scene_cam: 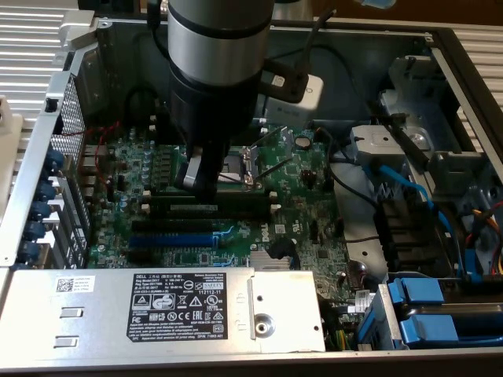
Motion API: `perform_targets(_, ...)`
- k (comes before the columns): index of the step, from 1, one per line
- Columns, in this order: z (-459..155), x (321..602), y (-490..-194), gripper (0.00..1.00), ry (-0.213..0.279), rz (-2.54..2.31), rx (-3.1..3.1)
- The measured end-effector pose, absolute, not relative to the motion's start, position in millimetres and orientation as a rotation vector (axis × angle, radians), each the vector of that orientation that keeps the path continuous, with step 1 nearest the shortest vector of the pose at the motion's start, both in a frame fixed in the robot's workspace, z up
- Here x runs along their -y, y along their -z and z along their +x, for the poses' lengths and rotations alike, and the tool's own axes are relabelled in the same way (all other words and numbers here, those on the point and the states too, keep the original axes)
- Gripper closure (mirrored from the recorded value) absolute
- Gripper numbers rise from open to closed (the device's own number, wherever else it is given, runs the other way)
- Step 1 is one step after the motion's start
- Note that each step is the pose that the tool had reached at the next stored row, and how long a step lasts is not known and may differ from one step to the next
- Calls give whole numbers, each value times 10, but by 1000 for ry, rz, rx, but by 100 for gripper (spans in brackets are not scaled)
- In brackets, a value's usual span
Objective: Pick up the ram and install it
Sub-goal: 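Press down the ram until it locks into place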
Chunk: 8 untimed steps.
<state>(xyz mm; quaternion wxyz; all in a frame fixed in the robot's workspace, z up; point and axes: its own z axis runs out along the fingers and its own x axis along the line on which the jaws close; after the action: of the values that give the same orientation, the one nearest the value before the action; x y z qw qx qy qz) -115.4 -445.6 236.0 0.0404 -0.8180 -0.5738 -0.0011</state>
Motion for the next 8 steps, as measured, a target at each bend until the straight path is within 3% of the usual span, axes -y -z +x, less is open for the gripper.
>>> perform_targets(8, -1154, 4456, -2354, 89, 4, -2511, 1750)
